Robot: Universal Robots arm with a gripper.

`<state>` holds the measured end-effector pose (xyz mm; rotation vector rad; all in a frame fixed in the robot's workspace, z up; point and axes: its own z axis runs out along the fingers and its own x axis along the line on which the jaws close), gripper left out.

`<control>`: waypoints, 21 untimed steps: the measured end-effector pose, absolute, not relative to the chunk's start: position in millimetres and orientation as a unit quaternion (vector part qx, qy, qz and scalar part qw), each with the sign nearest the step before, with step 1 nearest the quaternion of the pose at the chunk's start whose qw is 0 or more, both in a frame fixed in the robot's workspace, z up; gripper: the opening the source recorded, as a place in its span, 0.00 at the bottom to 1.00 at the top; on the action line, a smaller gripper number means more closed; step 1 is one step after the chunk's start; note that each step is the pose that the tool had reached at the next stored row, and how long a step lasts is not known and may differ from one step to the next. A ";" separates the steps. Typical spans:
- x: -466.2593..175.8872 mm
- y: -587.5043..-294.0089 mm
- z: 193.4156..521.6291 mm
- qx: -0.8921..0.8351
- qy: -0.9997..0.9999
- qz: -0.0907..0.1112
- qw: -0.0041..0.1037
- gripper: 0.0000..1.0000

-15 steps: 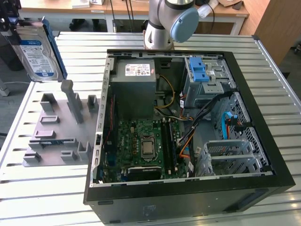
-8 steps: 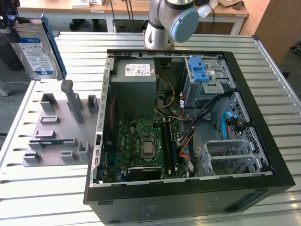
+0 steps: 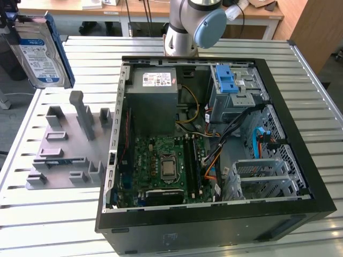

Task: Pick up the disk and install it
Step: 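Pick up the disk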

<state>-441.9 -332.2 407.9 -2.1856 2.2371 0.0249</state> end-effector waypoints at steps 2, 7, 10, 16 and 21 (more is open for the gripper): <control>-441.9 -332.2 409.8 -0.699 0.715 0.008 0.007 0.36; -441.9 -332.2 413.9 -0.699 0.715 0.008 0.007 0.36; -441.8 -332.2 415.3 -0.699 0.715 0.008 0.007 0.36; -441.8 -332.2 419.3 -0.699 0.715 0.008 0.007 0.36; -441.8 -332.2 423.2 -0.699 0.715 0.008 0.007 0.36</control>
